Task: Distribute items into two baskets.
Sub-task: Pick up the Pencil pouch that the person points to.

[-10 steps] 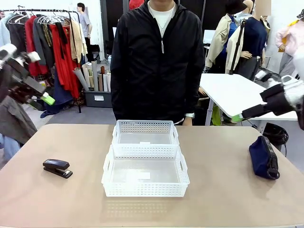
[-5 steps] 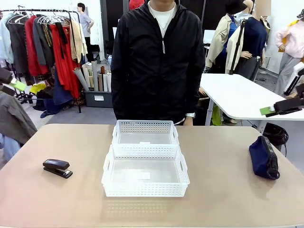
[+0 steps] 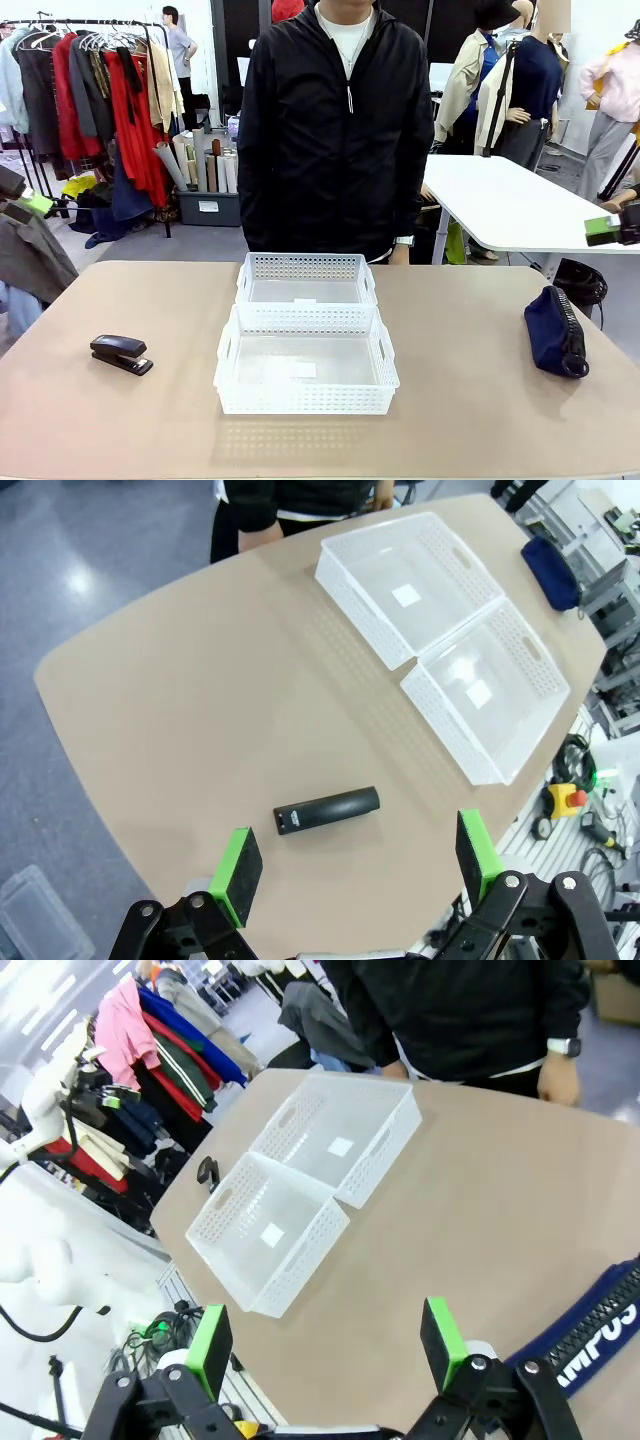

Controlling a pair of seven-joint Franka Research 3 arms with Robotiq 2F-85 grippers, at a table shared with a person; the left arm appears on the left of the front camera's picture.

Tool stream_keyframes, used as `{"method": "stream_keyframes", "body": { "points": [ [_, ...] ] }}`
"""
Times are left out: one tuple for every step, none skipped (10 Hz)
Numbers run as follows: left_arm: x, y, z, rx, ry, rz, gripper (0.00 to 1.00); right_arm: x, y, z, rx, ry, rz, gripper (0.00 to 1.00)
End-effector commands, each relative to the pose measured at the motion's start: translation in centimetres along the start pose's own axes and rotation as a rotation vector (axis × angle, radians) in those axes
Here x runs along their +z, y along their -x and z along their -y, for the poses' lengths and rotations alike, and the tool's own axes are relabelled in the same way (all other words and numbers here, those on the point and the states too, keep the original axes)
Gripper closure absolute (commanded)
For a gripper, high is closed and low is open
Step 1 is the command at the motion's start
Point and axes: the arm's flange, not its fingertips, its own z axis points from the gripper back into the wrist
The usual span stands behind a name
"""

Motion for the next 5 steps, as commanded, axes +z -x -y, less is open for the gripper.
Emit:
{"method": "stream_keyframes", "body": {
  "points": [
    [0.7,0.4,0.4,-0.062,-0.012,0.03,0.0,0.7,-0.7,-0.9,-0.01,-0.01,0.031,0.0],
    [1.0,0.6,0.6,-0.056,0.016,0.043,0.0,0.9,-0.6,-0.8,-0.025,-0.019,0.04,0.0],
    [1.5,0.5,0.5,-0.049,0.024,0.069,0.0,0.9,-0.6,-0.6,-0.031,-0.03,0.046,0.0],
    [1.8,0.4,0.5,-0.045,0.021,0.076,0.0,1.0,-0.6,-0.6,-0.041,-0.027,0.048,0.0],
    [2.2,0.4,0.6,-0.039,0.032,0.094,0.0,1.3,-0.4,-0.4,-0.058,-0.024,0.041,0.0]
  ]
}}
